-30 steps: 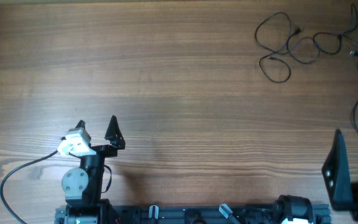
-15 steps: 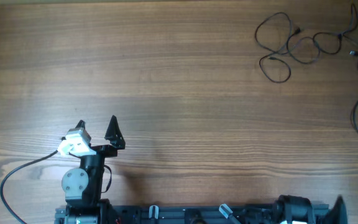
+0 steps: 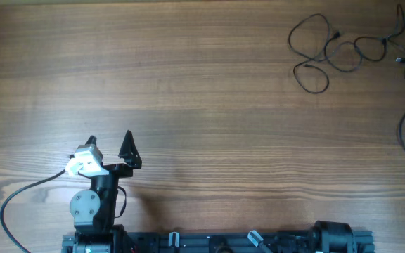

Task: Untangle cables

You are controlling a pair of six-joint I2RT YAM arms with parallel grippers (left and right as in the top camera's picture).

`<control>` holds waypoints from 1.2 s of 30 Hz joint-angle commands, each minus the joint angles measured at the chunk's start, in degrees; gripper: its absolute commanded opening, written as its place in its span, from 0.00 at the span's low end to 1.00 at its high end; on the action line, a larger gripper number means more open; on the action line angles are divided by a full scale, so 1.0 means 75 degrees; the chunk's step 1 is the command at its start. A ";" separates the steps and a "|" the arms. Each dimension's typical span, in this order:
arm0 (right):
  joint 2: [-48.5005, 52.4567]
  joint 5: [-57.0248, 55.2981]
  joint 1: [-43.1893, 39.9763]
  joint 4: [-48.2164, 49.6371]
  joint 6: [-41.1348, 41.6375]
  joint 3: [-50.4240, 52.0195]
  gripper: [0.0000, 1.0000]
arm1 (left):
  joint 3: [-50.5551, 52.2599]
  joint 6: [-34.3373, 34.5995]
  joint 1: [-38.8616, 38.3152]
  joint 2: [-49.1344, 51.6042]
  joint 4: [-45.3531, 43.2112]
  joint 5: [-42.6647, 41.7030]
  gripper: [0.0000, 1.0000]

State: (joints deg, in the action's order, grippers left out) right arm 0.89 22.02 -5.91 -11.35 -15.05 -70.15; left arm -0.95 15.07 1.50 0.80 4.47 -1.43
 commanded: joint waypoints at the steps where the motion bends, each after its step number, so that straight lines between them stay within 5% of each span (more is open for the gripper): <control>1: -0.0079 -0.0067 0.0227 -0.0017 -0.0221 0.0032 1.00 | 0.0076 -0.0184 -0.0015 -0.0076 -0.0029 -0.0064 1.00; 14: -0.0079 -0.0064 0.0192 -0.0481 -0.0192 0.0070 1.00 | 0.0076 -0.0236 -0.0015 -0.0050 -0.0026 -0.0067 1.00; 23: -0.0079 -0.0061 -0.0178 -0.0580 -0.0181 0.0411 1.00 | 0.0076 -0.2562 -0.0015 -0.0050 -0.0029 -0.0152 1.00; 36: -0.0079 0.0393 -0.0490 -0.0067 -0.0184 0.1271 1.00 | 0.0076 -0.2582 -0.0015 -0.0050 -0.0029 -0.0119 1.00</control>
State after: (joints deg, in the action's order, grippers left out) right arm 0.89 22.09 -9.37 -12.49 -16.21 -61.67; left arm -0.95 -2.94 1.50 0.80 4.45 -1.65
